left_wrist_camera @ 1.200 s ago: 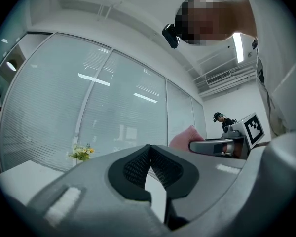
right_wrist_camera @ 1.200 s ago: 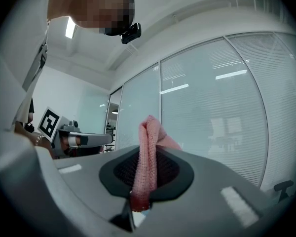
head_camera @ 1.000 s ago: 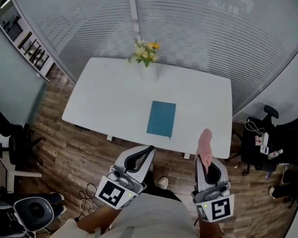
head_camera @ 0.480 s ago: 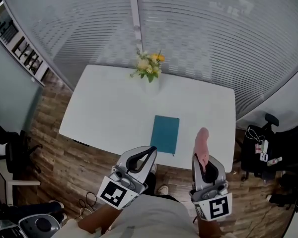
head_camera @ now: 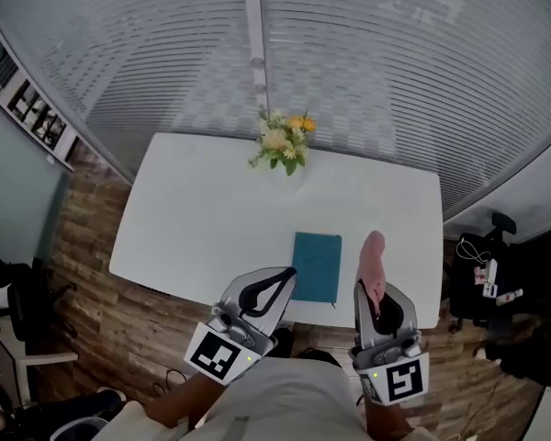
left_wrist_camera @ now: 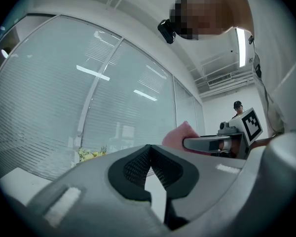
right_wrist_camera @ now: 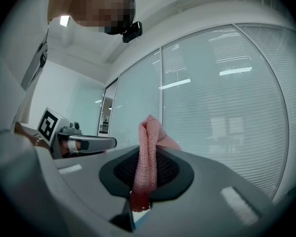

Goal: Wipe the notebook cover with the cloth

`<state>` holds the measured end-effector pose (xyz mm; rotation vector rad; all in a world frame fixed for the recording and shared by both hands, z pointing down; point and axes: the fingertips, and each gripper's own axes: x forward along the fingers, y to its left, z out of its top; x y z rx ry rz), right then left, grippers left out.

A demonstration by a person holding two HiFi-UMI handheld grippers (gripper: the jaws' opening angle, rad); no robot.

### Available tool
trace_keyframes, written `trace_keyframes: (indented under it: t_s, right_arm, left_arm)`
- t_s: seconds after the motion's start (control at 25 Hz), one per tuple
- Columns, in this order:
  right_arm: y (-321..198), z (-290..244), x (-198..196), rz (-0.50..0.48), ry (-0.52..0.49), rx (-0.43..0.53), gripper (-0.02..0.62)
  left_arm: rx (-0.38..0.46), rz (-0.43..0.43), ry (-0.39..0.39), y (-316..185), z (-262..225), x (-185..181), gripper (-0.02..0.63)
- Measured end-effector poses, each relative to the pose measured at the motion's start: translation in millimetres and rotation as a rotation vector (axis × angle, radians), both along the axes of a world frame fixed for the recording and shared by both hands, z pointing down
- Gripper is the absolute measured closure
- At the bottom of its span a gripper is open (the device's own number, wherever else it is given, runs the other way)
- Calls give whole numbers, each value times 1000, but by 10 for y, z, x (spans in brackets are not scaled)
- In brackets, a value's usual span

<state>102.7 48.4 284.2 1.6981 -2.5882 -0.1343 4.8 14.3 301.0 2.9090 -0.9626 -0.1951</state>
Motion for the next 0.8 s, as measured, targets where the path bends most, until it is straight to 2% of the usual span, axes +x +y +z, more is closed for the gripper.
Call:
trace_keyframes:
  t_s: [0.48, 0.8]
  right_arm:
    - [-182, 165, -37, 34, 40, -20, 565]
    - [-305, 207, 8, 27, 14, -39, 565]
  left_arm:
    - [-6, 36, -11, -206, 125, -6, 604]
    - [-16, 24, -36, -278, 268, 111, 604]
